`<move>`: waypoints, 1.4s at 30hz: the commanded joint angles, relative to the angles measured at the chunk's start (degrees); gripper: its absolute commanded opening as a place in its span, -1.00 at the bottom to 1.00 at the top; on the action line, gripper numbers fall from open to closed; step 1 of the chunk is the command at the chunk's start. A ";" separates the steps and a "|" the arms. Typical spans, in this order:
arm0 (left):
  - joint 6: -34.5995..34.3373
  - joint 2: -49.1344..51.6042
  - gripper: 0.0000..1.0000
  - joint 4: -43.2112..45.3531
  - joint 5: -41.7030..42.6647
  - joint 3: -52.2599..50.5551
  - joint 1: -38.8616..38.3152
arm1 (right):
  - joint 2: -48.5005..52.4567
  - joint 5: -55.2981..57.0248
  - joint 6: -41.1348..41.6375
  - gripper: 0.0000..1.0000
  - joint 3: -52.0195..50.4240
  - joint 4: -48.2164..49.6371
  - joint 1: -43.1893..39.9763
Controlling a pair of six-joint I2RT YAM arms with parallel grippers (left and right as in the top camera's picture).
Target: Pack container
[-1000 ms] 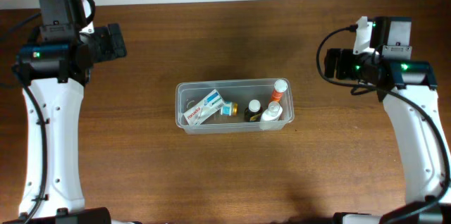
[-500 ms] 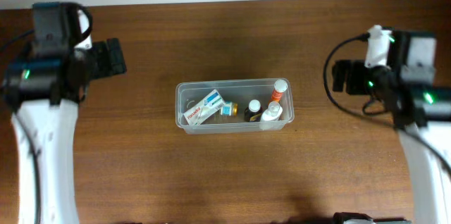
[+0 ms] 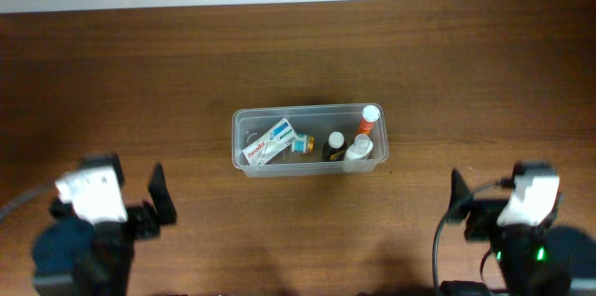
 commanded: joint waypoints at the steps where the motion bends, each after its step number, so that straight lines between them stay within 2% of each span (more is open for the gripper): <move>1: 1.18 -5.20 0.99 -2.16 2.25 -4.72 0.09 | -5.73 0.94 0.44 0.97 -4.33 -0.94 -0.37; 7: 1.18 -7.87 0.99 -16.72 2.25 -5.11 0.09 | -9.18 0.94 0.46 0.97 -6.21 -7.76 -0.37; 16: 1.18 -7.87 0.99 -16.59 2.23 -5.16 0.09 | -9.18 0.96 0.44 0.97 -6.21 -14.64 -0.37; 30: 1.18 -7.87 0.99 -16.59 2.23 -5.16 0.09 | -9.55 0.94 0.44 0.97 -6.21 -14.62 -0.33; 38: 1.18 -7.87 0.99 -16.59 2.23 -5.16 0.09 | -15.80 -2.05 0.13 0.97 -7.23 -14.05 -0.31; 42: 1.18 -7.87 0.99 -16.59 2.23 -5.16 0.09 | -19.08 -2.01 -1.40 0.97 -12.09 -10.14 -0.20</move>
